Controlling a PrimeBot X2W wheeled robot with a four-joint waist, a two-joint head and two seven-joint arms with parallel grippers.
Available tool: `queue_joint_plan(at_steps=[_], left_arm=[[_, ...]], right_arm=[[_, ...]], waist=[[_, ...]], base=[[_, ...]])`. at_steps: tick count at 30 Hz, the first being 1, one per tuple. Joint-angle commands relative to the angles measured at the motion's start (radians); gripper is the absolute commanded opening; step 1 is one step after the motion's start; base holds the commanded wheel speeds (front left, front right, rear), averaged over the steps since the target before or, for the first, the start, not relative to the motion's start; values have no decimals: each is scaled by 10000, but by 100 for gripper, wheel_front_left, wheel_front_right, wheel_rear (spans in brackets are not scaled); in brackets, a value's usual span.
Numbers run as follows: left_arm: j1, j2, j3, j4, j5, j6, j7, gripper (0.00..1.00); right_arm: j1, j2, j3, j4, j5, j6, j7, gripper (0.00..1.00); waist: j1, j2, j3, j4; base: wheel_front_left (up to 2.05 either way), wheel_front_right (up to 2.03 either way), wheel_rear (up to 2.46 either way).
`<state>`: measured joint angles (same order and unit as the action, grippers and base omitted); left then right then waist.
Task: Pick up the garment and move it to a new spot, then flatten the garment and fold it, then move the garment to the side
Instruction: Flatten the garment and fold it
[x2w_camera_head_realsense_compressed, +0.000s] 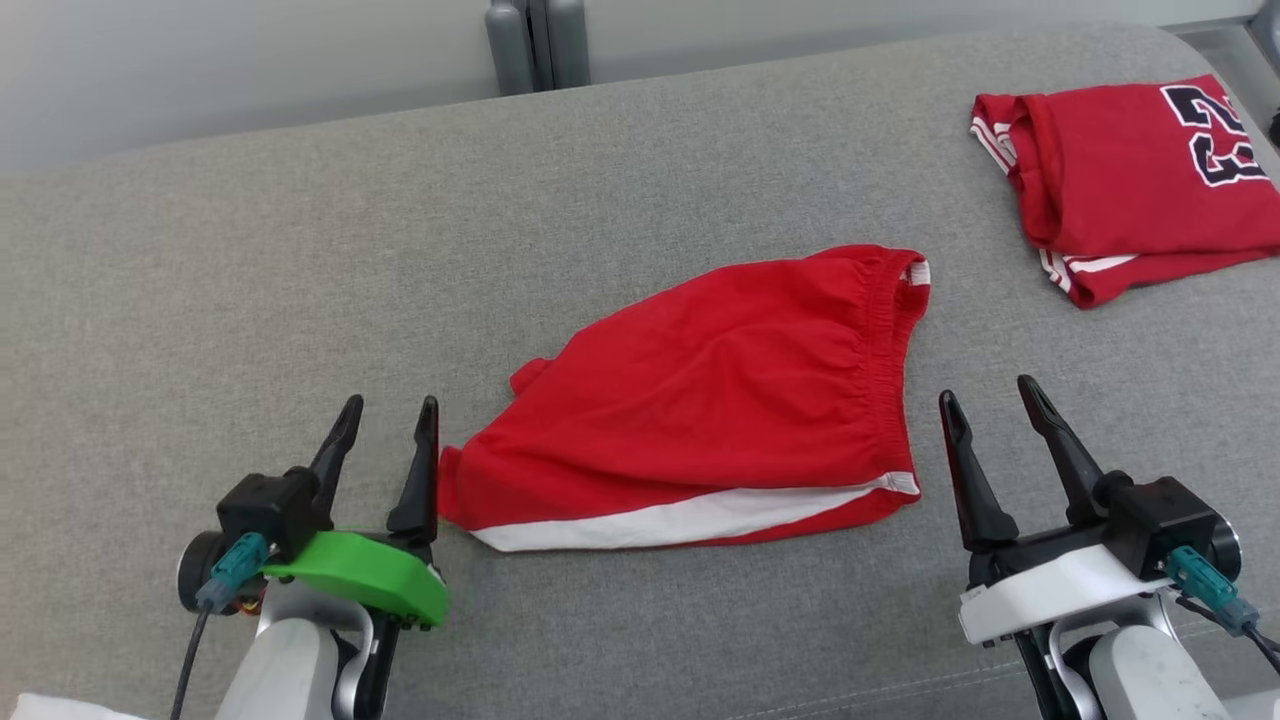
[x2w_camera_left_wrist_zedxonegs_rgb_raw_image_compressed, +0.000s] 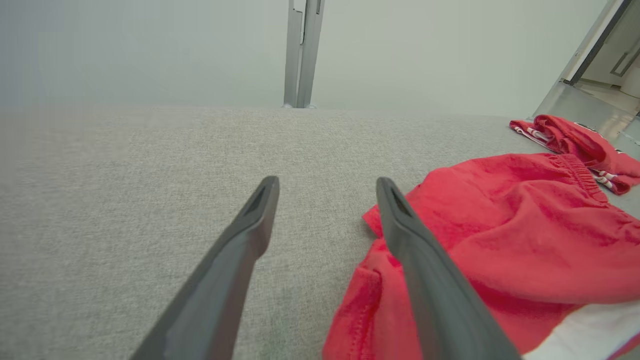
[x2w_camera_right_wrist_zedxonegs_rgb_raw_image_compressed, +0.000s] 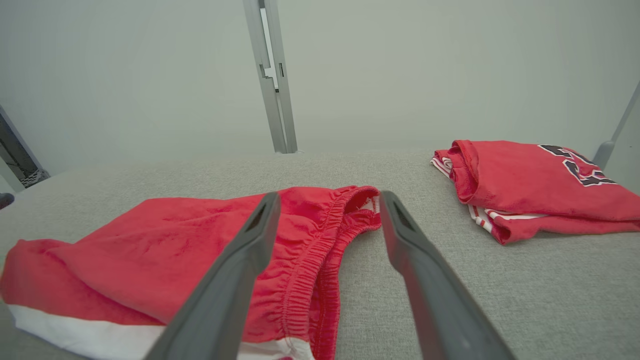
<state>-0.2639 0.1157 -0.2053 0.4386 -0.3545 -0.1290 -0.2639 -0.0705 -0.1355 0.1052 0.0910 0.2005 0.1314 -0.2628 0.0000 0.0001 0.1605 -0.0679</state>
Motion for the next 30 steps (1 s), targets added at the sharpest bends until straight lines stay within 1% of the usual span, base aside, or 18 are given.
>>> queue_joint_plan(at_steps=[1,8,12,20,30], left_arm=[[287,34,203,-215,168,-32,4,100],[1272,59,1538,-1438,748,-32,2,100],[1816,81,2022,-2035,1074,-32,2,100],[2761,-4,2340,-2739,1551,-32,2,100],[3065,-175,2630,-2654,1795,-32,2,100]], right_arm=[[139,8,-62,-49,82,-18,-24,100],[464,-103,-141,-160,23,-18,-24,100],[614,-138,-155,-275,-31,-18,-24,100],[953,-135,-79,-505,-172,-18,-24,100],[1289,-51,108,-590,-263,-18,-24,100]], waist=[[0,-1,-225,185],[0,-1,-828,438],[0,-1,-1159,550],[0,-1,-1547,731],[0,-1,-1640,857]], base=[[0,0,0],[0,0,0],[0,0,0],[0,0,0],[0,0,0]])
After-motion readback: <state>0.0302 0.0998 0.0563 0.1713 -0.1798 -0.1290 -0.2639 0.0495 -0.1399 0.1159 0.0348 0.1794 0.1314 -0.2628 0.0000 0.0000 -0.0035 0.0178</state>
